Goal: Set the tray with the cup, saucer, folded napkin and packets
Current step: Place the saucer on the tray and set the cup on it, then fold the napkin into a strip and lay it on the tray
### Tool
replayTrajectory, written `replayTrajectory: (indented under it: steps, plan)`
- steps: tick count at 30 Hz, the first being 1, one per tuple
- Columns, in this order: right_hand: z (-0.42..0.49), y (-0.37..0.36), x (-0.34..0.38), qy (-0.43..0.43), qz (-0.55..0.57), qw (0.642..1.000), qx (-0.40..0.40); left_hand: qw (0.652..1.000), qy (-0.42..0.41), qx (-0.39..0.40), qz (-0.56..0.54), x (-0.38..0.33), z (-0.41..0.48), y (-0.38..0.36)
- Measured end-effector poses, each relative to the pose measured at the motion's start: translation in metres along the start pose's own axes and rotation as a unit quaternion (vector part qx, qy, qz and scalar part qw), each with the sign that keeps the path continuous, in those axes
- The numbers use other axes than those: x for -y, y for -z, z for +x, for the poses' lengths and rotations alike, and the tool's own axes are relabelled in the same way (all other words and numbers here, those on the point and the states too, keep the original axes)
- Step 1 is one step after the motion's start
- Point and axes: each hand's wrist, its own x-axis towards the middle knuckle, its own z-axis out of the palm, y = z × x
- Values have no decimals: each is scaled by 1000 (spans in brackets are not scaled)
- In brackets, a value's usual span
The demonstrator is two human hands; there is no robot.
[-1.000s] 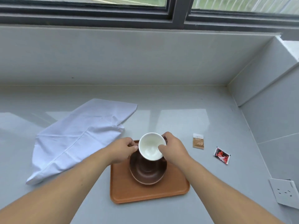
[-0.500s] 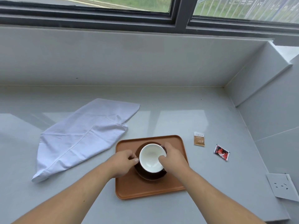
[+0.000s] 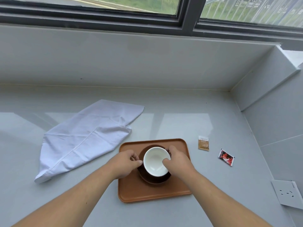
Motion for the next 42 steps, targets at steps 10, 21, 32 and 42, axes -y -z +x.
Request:
replayTrajectory:
  steps: [10, 21, 32, 42]
  plan:
    - [32, 2, 59, 145, -104, 980, -87, 969, 14, -198, 144, 27, 7, 36]
    - [93, -92, 214, 398, -295, 868, 25, 907, 239, -250, 238, 135, 3, 131]
    - [99, -158, 280, 415, -433, 789, 135, 971, -5, -223, 85, 156, -11, 177]
    - [52, -36, 357, 382, -356, 853, 5, 953, -36, -232, 189, 109, -48, 300]
